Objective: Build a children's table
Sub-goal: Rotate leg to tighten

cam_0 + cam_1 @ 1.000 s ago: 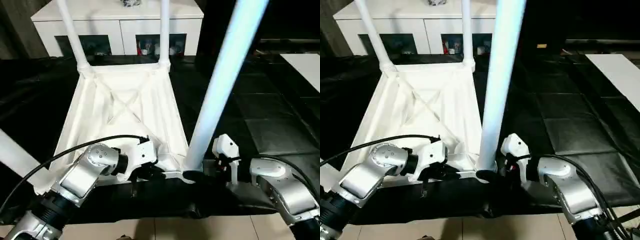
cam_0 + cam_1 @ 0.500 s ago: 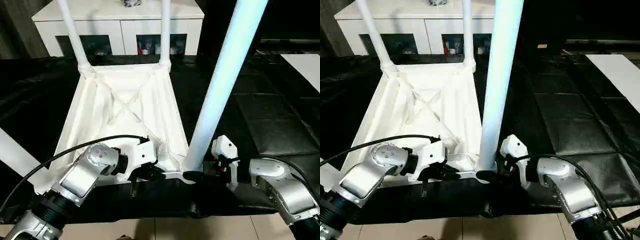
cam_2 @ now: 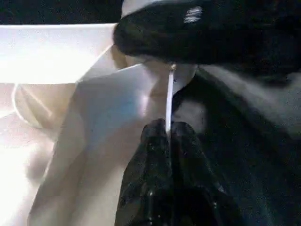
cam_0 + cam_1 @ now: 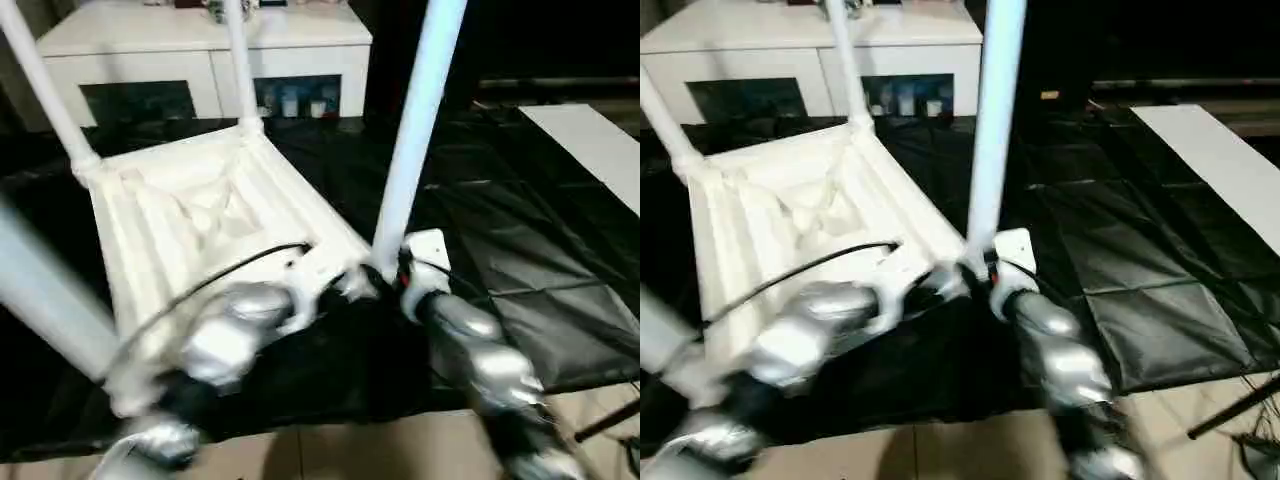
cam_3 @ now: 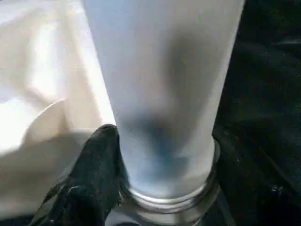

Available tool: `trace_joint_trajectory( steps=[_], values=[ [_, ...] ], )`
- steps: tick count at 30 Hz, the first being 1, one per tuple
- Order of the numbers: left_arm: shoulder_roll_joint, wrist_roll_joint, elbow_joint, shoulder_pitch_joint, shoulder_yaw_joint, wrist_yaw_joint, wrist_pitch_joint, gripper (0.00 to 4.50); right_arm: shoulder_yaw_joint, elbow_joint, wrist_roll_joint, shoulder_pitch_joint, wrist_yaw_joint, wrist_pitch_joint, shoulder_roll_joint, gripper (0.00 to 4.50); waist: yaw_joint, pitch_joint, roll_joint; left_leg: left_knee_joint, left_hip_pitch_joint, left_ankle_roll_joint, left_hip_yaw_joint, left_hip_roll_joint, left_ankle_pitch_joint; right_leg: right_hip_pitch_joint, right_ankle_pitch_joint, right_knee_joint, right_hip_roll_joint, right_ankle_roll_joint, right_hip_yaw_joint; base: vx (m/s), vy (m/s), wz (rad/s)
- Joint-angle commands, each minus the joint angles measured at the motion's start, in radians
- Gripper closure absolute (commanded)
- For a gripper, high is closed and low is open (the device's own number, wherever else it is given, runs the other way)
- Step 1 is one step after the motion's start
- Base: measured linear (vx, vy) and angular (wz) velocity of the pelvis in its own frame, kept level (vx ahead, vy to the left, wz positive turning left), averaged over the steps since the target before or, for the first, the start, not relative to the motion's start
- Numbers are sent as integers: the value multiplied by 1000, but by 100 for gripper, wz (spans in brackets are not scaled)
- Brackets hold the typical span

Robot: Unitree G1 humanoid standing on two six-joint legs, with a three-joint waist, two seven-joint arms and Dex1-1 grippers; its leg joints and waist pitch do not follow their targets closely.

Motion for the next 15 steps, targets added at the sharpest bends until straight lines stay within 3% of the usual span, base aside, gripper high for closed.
trace_joint_trajectory(
  steps=[1, 3, 6, 9, 12, 15],
  values=[
    [-5, 27, 88, 4, 3, 96, -15, 450, 20, 65, 11, 18, 5, 14, 33, 181, 1, -35, -9, -89, 13, -29, -28, 41, -394, 10, -382, -105, -46, -133, 33, 0, 0, 0],
    [9, 34, 81, 3, 2, 91, -16, 450, 40, 32, 19, 13, 73, -41, 34, 126, 5, -39, -8, -90, 5, -14, -26, 44, -354, 15, -295, -100, -45, -133, 35, 0, 0, 0],
    [31, 39, 63, 8, -3, 69, -19, 450, 65, -9, -1, 22, 95, -58, 9, 90, 7, -39, -11, -89, 0, 7, -23, 44, -313, 18, -224, -94, -44, -161, 33, 0, 0, 0],
    [48, 49, 59, 12, -3, 42, -38, 450, 47, -31, -9, 23, 101, -66, -11, 64, 4, -37, -12, -89, -1, 9, -22, 44, -324, 18, -280, -99, -46, -157, 32, 0, 0, 0],
    [84, 50, 15, 29, -16, -3, -53, 450, 67, -79, -28, 29, 163, -66, -80, 47, 5, -37, -14, -90, -3, 14, -22, 46, -308, 20, -269, -97, -45, -157, 32, 0, 0, 0],
    [166, 13, -92, 71, -48, -151, -67, 450, 71, -208, 44, 74, 382, -53, -199, 47, 11, -40, -12, -86, -7, 35, -21, 49, -268, 25, -204, -92, -47, -163, 35, 0, 0, 0]
  ],
)
